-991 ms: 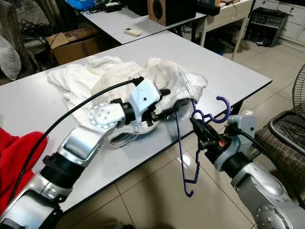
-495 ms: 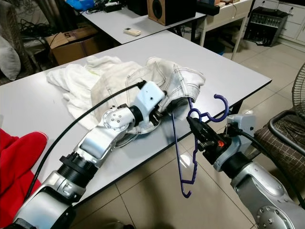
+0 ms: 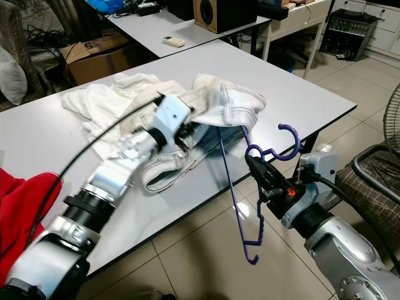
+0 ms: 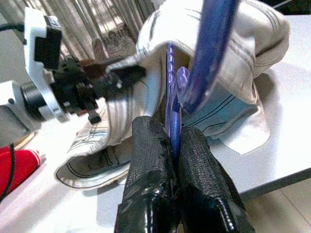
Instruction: Hang hanger
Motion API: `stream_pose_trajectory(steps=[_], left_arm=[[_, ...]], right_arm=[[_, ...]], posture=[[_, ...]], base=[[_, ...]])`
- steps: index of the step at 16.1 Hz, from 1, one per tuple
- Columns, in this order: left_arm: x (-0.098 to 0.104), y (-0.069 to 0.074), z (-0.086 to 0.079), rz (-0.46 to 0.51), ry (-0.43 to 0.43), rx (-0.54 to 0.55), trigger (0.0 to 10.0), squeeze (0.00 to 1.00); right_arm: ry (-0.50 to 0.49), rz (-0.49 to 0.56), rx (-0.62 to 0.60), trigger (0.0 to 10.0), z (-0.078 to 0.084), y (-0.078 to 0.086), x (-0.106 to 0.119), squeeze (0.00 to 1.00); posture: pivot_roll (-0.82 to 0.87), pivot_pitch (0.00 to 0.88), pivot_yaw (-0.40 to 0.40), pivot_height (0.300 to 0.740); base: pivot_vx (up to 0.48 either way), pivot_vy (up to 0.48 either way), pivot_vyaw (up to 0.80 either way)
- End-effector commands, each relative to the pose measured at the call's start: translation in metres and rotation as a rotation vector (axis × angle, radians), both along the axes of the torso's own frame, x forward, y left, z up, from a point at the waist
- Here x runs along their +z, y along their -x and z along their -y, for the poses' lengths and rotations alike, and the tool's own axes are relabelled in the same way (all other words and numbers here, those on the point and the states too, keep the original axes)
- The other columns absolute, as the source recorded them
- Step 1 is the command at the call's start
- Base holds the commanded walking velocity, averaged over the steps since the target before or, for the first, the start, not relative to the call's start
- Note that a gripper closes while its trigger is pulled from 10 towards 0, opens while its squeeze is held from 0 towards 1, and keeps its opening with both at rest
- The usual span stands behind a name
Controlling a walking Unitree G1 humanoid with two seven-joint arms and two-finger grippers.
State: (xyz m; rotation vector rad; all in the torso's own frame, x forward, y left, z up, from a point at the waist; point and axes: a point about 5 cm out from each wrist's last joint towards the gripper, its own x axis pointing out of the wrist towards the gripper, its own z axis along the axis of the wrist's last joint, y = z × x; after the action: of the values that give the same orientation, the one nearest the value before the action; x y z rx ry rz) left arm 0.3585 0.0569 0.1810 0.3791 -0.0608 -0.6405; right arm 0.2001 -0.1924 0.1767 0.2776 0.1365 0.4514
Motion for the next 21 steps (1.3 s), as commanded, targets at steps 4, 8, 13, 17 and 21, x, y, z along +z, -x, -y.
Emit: stream_pose_trajectory(steps=[4, 8, 13, 17, 21], left_arm=[[0.016, -0.009, -0.016, 0.028, 0.072, 0.028, 0.0, 0.00], [0.024, -0.007, -0.022, 0.033, 0.125, -0.023, 0.0, 0.00], [0.038, -0.002, -0.060, 0.066, 0.099, -0.085, 0.0, 0.00], [0.047, 0.004, -0.095, 0.022, 0.072, -0.104, 0.0, 0.00], [0.061, 0.033, -0.120, -0.143, 0.063, -0.314, 0.0, 0.00]], right_arm=[[0.029, 0.004, -0.019, 10.0, 0.004, 0.000, 0.000, 0.00], [0.138, -0.102, -0.084, 10.0, 0.012, -0.003, -0.019, 0.00], [0.191, -0.090, -0.135, 10.0, 0.021, -0.020, -0.022, 0.00], [0.215, -0.065, -0.027, 10.0, 0.003, -0.051, -0.025, 0.00], [0.215, 0.006, 0.070, 10.0, -0.020, -0.084, -0.012, 0.00]], posture=[[-0.09, 0.000, 0.124, 0.740], [-0.09, 0.000, 0.124, 0.740], [-0.08, 0.000, 0.113, 0.740], [-0.06, 0.000, 0.106, 0.740], [-0.04, 0.000, 0.099, 0.740]], base=[[0.000, 0.000, 0.00], [0.000, 0.000, 0.00], [0.000, 0.000, 0.00], [0.000, 0.000, 0.00], [0.000, 0.000, 0.00]])
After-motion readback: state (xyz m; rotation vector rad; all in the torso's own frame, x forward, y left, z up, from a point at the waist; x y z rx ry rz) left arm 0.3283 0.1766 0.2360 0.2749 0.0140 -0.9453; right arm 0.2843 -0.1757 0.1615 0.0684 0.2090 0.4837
